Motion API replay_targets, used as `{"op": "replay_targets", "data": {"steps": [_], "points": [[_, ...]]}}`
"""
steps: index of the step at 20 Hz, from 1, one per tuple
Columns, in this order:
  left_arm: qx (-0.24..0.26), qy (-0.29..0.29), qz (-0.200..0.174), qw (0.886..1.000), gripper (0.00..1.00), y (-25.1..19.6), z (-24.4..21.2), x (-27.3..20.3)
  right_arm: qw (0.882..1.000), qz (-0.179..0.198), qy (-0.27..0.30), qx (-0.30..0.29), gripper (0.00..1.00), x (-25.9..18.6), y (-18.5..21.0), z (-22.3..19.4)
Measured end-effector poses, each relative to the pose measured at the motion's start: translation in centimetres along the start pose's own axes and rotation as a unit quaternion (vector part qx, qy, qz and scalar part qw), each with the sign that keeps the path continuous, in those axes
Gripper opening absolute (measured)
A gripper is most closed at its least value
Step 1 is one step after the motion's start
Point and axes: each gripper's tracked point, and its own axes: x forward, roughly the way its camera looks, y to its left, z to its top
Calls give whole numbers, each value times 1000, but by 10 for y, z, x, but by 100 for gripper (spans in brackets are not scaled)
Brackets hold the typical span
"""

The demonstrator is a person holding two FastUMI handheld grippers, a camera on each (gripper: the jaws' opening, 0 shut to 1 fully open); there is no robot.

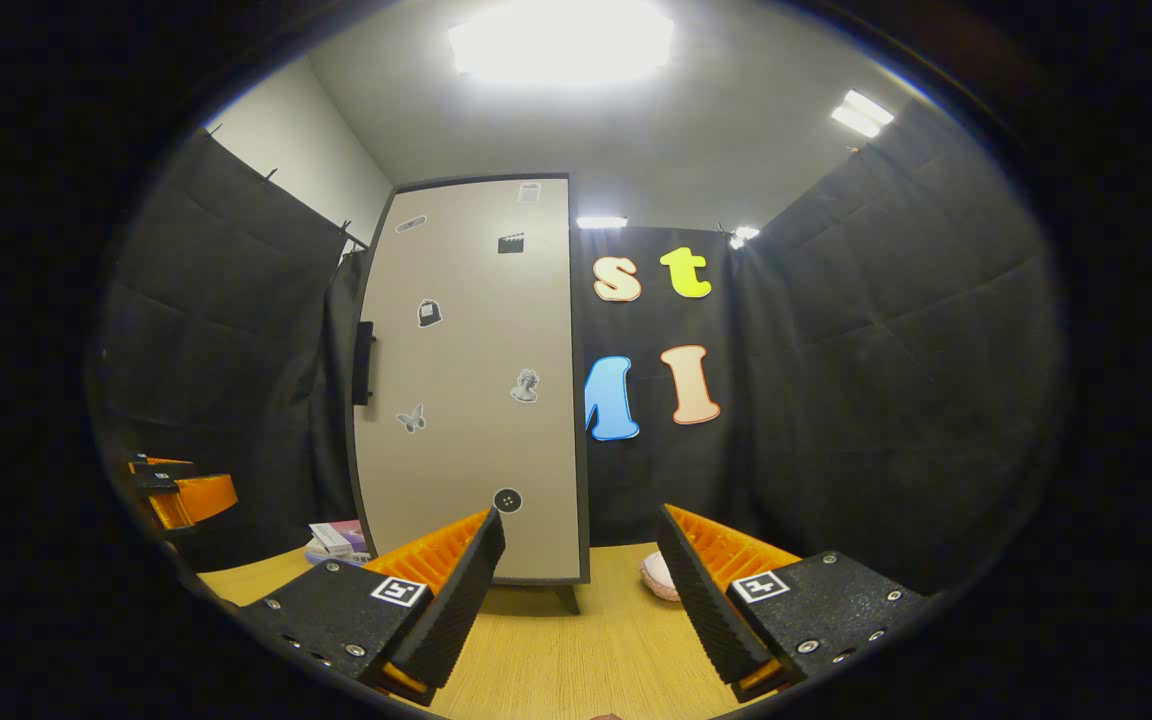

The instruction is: Open the cabinet door with the right hand, grasp the bottle in the cabinet with the left hand and place it on the coaster, then close the cabinet door with the right hand.

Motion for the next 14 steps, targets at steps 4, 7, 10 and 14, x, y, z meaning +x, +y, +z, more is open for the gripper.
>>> {"op": "replay_targets", "data": {"steps": [4, 7, 10, 14], "points": [[1, -1, 3, 1000, 89, 2, 0, -2, 1000, 2, -1, 1, 95, 0, 1, 1], [1, -2, 5, 1000, 89, 3, 1, -3, 1000, 2, 0, 2, 95, 0, 1, 0], [1, -4, 9, 1000, 89, 6, 3, -7, 1000, 3, 9, 4, 95, 1, 3, -2], [7, -7, 20, 1000, 89, 17, 6, -14, 1000, 12, 5, 7, 95, 7, 12, 5]]}}
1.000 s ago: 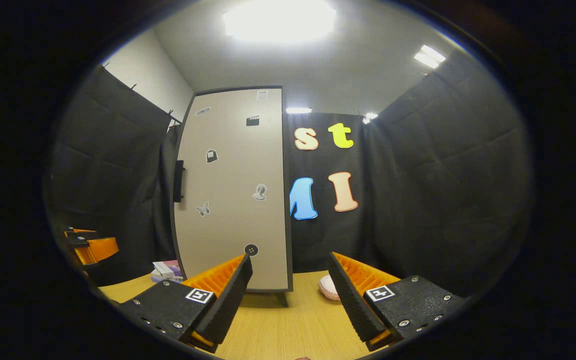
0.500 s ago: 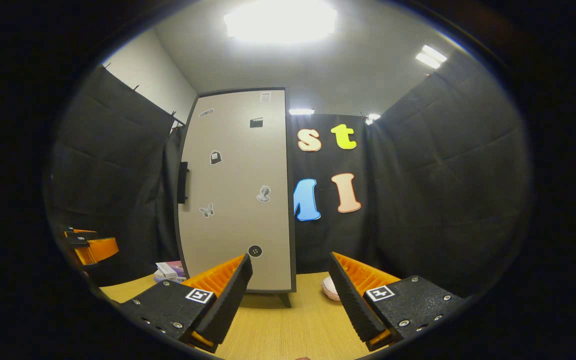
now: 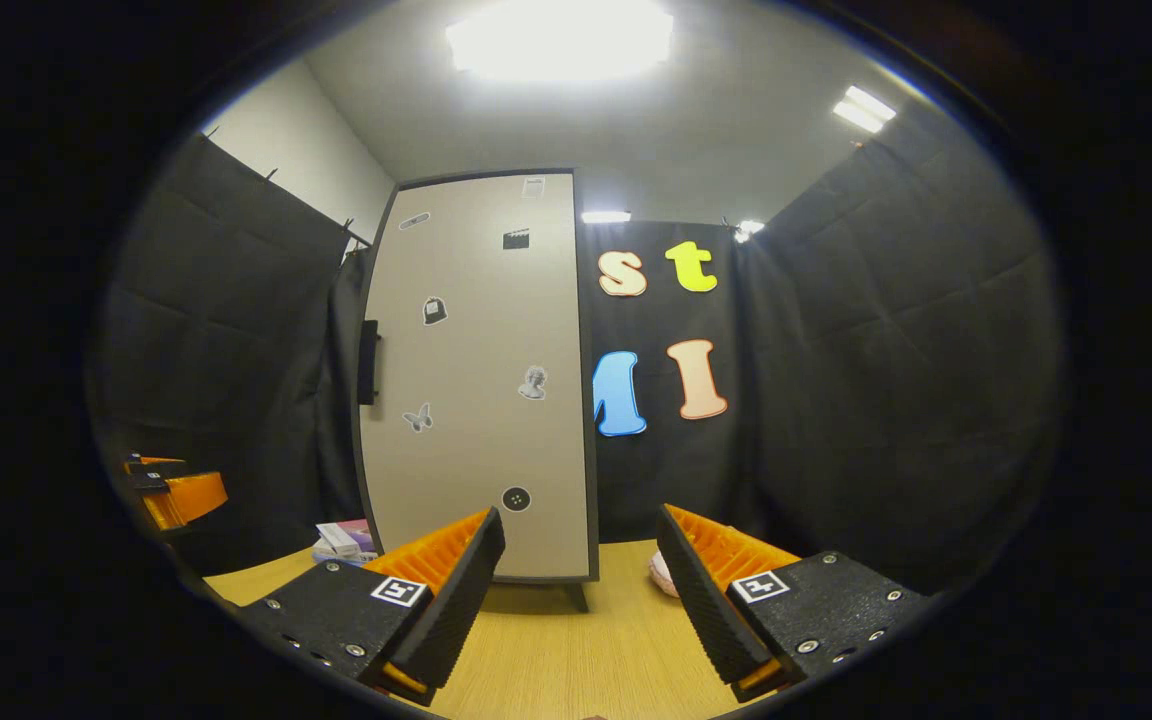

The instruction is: Open the cabinet door with the right hand, grasp the bottle in the cabinet with the left hand and place it on the coaster, then close the cabinet door with the right hand.

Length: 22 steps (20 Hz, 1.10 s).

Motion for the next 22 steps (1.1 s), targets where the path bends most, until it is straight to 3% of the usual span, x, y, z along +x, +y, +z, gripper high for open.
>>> {"op": "replay_targets", "data": {"steps": [2, 10, 11, 17, 18, 21, 22], "points": [[1, 1, 11, 1000, 85, 11, 0, -7, 1000, 11, -5, 4, 95, 6, 10, 6], [13, 5, 80, 997, 85, 77, 2, -36, 998, 64, -5, 24, 95, 38, 66, 24], [14, 6, 89, 996, 89, 85, 2, -40, 997, 70, -7, 27, 92, 43, 74, 28], [26, 9, 144, 989, 89, 139, 4, -69, 993, 109, -27, 38, 94, 76, 127, 58], [28, 8, 153, 988, 85, 149, 4, -73, 992, 114, -31, 40, 95, 82, 136, 64], [31, 10, 178, 984, 89, 172, 6, -90, 990, 129, -32, 44, 95, 101, 164, 76], [32, 10, 185, 982, 85, 181, 6, -96, 990, 133, -29, 45, 92, 107, 173, 79]]}}
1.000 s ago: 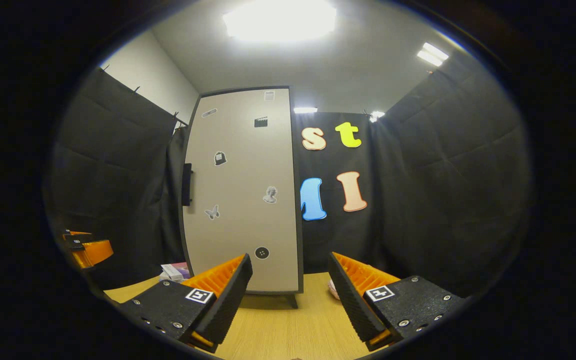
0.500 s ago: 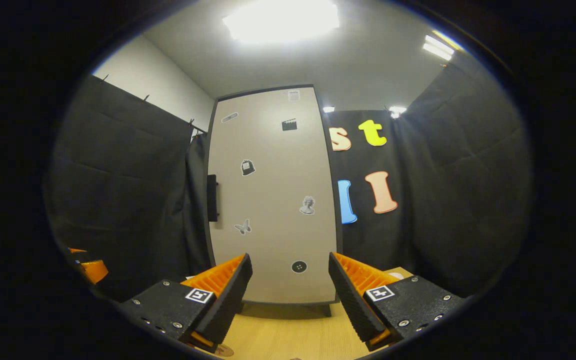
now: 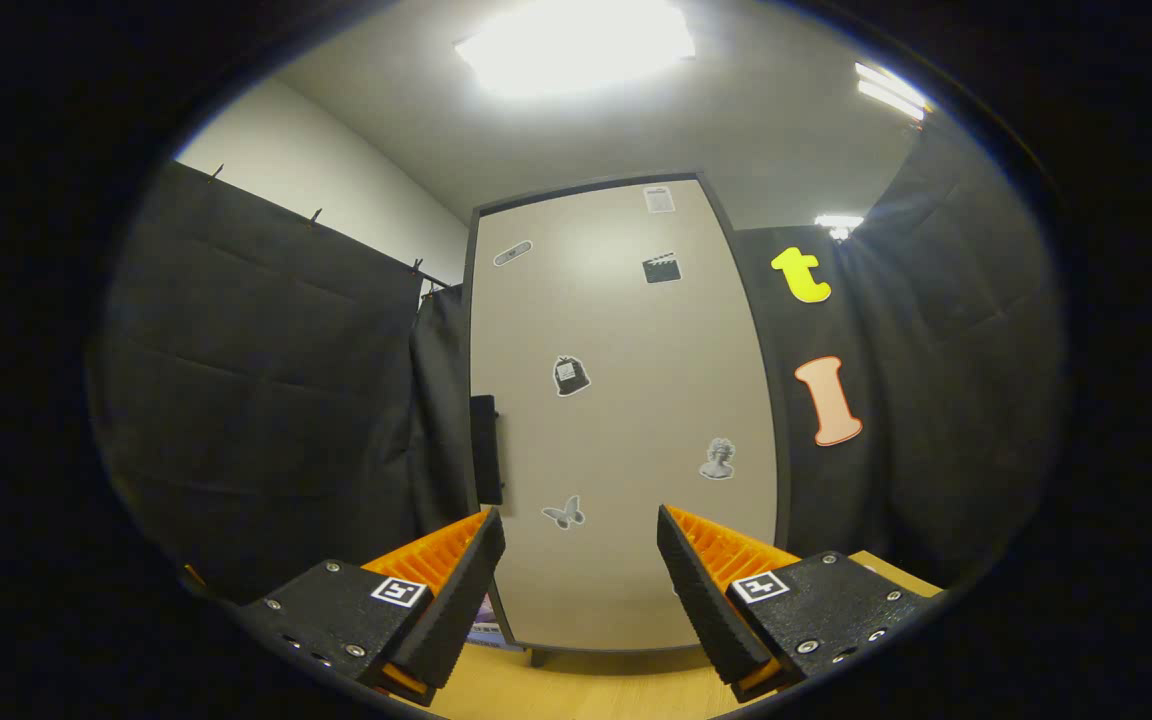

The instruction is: Open the cabinet door with the right hand, grasp the bottle in the cabinet with the left hand and place it on the coaster, then close the cabinet door with the right hand.

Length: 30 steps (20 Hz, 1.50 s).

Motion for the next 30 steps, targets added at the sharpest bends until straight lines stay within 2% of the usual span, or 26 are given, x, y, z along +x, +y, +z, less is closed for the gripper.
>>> {"op": "replay_targets", "data": {"steps": [5, 6, 7, 8, 9, 10, 11, 13, 15, 16, 17, 18, 19, 21, 22, 27, 29, 30], "points": [[9, 3, 35, 999, 85, 45, -6, -12, 1000, 11, 1, 3, 95, 52, 33, 11], [10, 4, 40, 999, 85, 53, -8, -13, 1000, 12, 3, 4, 92, 63, 39, 11], [11, 5, 45, 999, 85, 59, -10, -14, 1000, 15, 7, 5, 94, 73, 46, 10], [11, 6, 50, 999, 89, 65, -11, -15, 1000, 16, 11, 7, 93, 83, 52, 9], [12, 6, 55, 998, 85, 72, -12, -16, 1000, 17, 14, 7, 93, 92, 57, 9], [12, 7, 59, 998, 89, 79, -12, -17, 1000, 15, 14, 6, 92, 102, 61, 11], [12, 7, 64, 998, 85, 85, -13, -20, 1000, 13, 14, 3, 92, 111, 64, 11], [12, 8, 74, 997, 89, 99, -14, -22, 1000, 12, 17, -9, 89, 128, 74, 10], [11, 9, 81, 997, 85, 108, -18, -21, 999, 11, 24, -20, 89, 142, 83, 4], [12, 10, 84, 996, 89, 113, -18, -20, 999, 10, 30, -24, 88, 149, 86, 1], [13, 11, 86, 996, 85, 118, -19, -22, 999, 9, 34, -26, 87, 156, 89, -2], [15, 11, 89, 996, 89, 123, -18, -23, 999, 7, 39, -29, 86, 164, 92, -5], [16, 11, 91, 996, 85, 127, -19, -23, 999, 4, 44, -30, 84, 170, 93, -8], [17, 9, 95, 995, 85, 133, -17, -25, 998, -6, 55, -37, 79, 184, 94, -15], [17, 9, 97, 995, 89, 136, -16, -26, 997, -11, 60, -40, 75, 190, 95, -17], [13, 7, 99, 995, 89, 145, -16, -25, 994, -32, 99, -41, 61, 210, 90, -38], [12, 6, 95, 995, 89, 144, -16, -25, 993, -34, 112, -28, 50, 213, 90, -45], [12, 5, 92, 996, 89, 143, -16, -24, 993, -34, 112, -28, 38, 212, 90, -43]]}}
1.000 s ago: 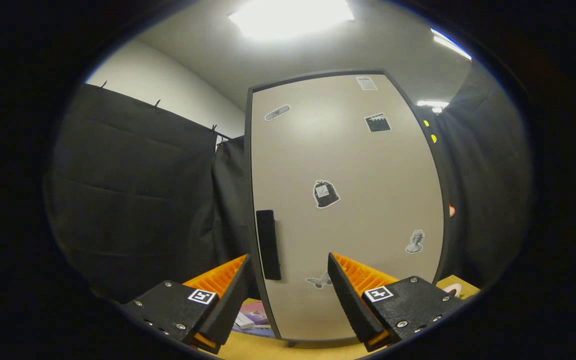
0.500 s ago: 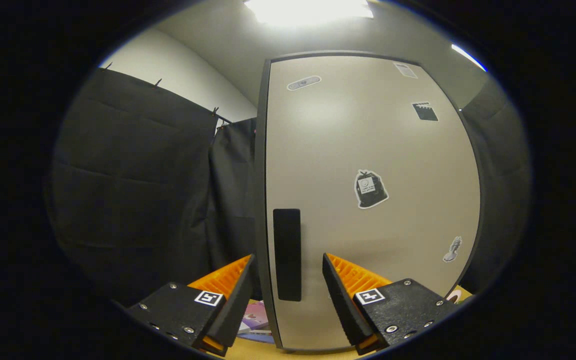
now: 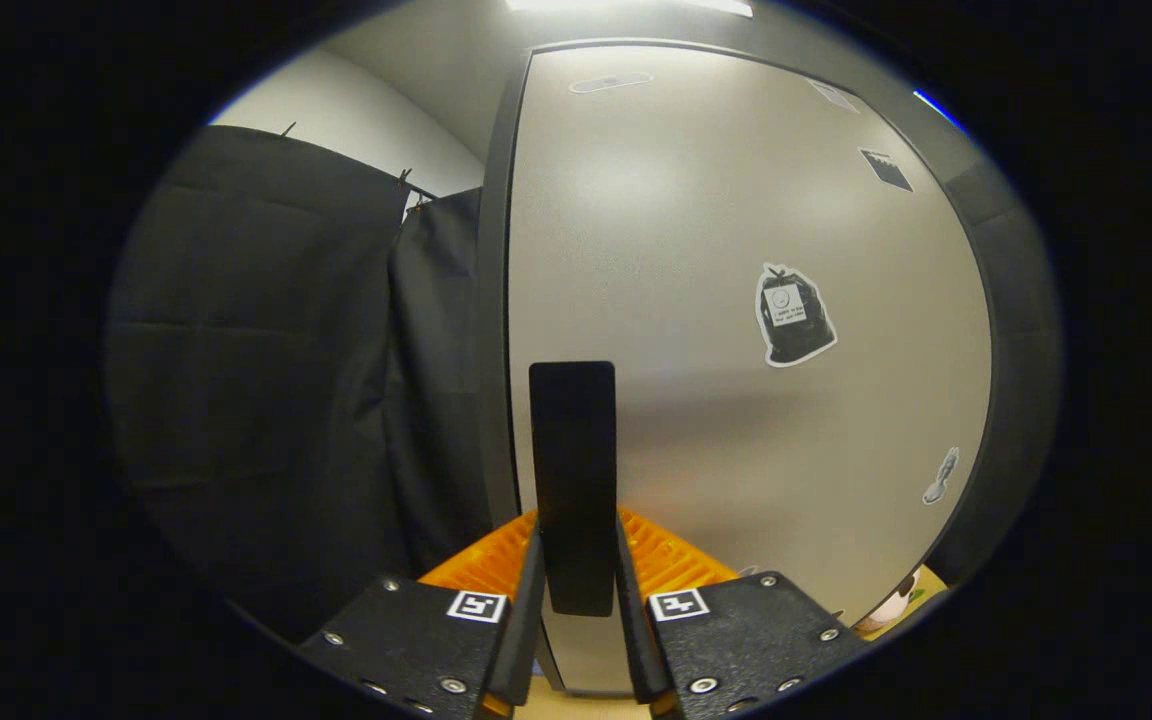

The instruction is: Open the cabinet door with the right hand, grasp the bottle in the cabinet with the left hand and place it on the coaster, then close the cabinet door with the right hand.

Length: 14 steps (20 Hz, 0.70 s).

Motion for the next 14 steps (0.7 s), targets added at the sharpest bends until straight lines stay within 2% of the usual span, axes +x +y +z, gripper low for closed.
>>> {"op": "replay_targets", "data": {"steps": [3, 4, 5, 6, 9, 11, 14], "points": [[-7, -1, -14, 1000, 85, -10, 2, 3, 1000, 11, 6, -19, 29, -1, 1, -2], [-10, -2, -19, 1000, 85, -14, 2, 5, 1000, 15, 11, -21, 21, -1, 1, -3], [-12, -2, -25, 1000, 85, -20, 2, 7, 999, 21, 14, -25, 17, -4, 0, -2], [-13, -3, -32, 999, 89, -26, 3, 9, 999, 25, 15, -26, 17, -6, 1, -3], [-11, -8, -57, 998, 89, -46, 7, 16, 999, 41, 13, -20, 17, -15, 3, -2], [-11, -9, -75, 997, 81, -62, 8, 17, 998, 55, 12, -16, 16, -22, 2, -1], [-18, -9, -100, 995, 89, -85, 10, 19, 997, 75, 12, -14, 16, -30, 1, -1]]}}
